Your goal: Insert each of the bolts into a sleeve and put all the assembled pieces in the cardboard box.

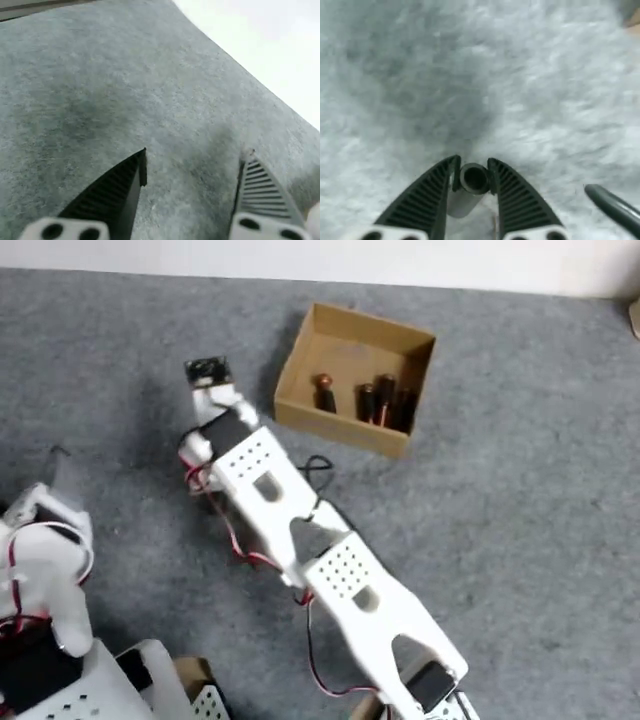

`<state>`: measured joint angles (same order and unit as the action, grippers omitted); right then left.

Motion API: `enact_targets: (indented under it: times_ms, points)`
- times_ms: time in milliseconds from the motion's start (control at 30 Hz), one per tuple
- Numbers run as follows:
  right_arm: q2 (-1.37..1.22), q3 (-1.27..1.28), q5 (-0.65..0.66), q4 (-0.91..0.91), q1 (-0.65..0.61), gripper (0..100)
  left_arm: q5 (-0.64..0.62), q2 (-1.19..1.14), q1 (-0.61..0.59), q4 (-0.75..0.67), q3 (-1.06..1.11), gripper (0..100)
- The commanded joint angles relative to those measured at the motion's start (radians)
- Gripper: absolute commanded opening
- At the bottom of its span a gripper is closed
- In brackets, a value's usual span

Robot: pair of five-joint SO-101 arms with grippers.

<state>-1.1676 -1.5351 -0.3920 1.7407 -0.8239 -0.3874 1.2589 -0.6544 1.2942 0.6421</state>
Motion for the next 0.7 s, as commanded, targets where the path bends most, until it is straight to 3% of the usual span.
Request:
enact_targets:
  times_ms: [0, 167, 433, 567, 667]
  points:
    - [0.102, -0.124, 0.089, 0.022, 0.056, 0.5, 0.011, -0.001, 0.074, 0.003, 0.008, 29]
    - [0.285, -0.176, 0.272, 0.024, 0.117, 0.5, 0.008, -0.001, 0.084, 0.003, 0.021, 29]
    - [0.423, 0.068, 0.279, 0.024, 0.328, 0.5, 0.006, -0.001, 0.084, -0.011, 0.035, 29]
    - [0.530, 0.265, 0.281, 0.024, 0.361, 0.5, 0.006, -0.001, 0.084, -0.048, 0.068, 29]
    - [0.639, 0.392, 0.371, 0.024, 0.367, 0.5, 0.006, -0.001, 0.084, -0.075, 0.096, 29]
